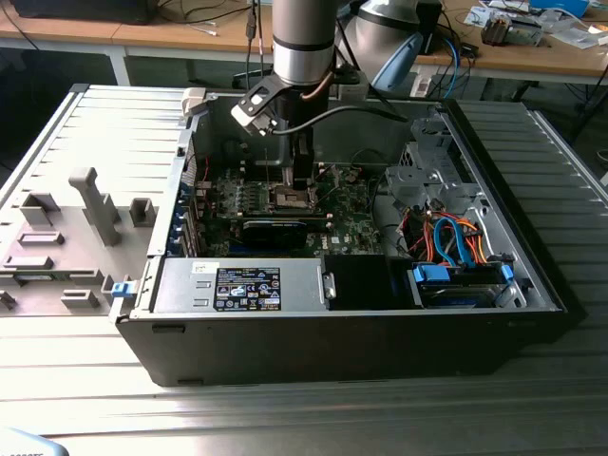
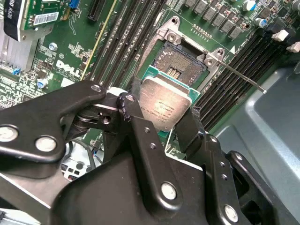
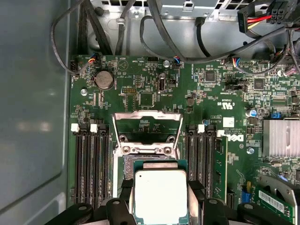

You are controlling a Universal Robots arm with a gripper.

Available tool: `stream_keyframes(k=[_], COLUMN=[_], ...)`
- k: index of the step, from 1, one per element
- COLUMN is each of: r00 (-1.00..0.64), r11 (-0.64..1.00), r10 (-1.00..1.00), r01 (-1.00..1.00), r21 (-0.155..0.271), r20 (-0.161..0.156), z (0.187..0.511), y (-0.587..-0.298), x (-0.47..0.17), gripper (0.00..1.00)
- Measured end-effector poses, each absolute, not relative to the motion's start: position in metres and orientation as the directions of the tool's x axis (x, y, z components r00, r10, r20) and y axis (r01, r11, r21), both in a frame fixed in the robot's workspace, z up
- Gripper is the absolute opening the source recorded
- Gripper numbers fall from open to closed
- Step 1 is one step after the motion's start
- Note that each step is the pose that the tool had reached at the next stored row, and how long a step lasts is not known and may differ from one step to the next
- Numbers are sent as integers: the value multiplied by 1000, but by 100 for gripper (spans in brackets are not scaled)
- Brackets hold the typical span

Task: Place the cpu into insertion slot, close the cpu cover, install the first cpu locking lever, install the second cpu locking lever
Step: 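Place the cpu into insertion slot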

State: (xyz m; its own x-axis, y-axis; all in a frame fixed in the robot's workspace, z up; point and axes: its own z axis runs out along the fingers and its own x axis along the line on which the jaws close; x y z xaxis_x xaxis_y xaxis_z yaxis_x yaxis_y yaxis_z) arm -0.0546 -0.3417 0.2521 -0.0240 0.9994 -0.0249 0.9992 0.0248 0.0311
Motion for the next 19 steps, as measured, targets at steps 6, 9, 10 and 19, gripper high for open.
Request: stream_keyframes(k=[6,9,10,19], r00=[-24,-24,-24,-24], r11=[25,25,25,25], r10=[999,999,999,999], r01=[999,999,999,999], r21=[31,31,31,31], r20=[-25,-25,-25,-25], z=[248,245,245,239], y=[-341,-341,-341,-341], x=[-56,-57,-57,-57], gripper=[54,54,54,54])
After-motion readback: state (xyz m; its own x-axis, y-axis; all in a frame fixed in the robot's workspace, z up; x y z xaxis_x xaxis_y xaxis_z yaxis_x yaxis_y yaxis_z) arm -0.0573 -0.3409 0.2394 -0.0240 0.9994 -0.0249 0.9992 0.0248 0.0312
